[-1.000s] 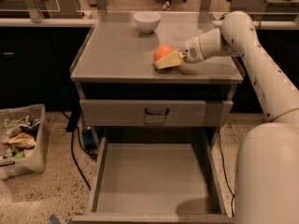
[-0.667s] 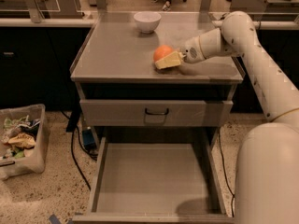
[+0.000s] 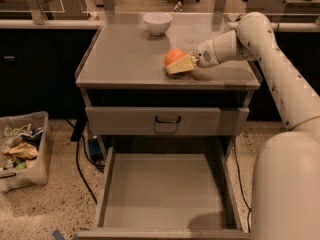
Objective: Pick orange from middle drawer and place on counter
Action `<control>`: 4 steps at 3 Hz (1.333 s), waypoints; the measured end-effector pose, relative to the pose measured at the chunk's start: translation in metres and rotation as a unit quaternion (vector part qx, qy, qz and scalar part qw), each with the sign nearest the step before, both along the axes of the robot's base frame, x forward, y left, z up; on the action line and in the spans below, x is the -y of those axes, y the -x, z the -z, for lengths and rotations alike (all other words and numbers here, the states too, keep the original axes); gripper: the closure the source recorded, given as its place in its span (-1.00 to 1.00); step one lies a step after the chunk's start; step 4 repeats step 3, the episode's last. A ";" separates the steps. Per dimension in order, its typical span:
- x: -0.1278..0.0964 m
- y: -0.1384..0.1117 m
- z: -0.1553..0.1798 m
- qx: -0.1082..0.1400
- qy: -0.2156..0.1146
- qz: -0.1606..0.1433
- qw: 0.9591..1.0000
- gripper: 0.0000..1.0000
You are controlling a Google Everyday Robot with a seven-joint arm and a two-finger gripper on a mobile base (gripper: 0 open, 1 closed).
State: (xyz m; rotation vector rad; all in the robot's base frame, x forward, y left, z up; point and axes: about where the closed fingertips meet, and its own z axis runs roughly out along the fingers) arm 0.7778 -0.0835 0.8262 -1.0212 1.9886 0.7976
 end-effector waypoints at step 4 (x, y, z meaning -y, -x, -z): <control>0.000 0.000 0.000 0.000 0.000 0.000 1.000 -1.00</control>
Offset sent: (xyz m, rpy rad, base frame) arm 0.0000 0.0000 0.0000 0.0000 0.0000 0.0000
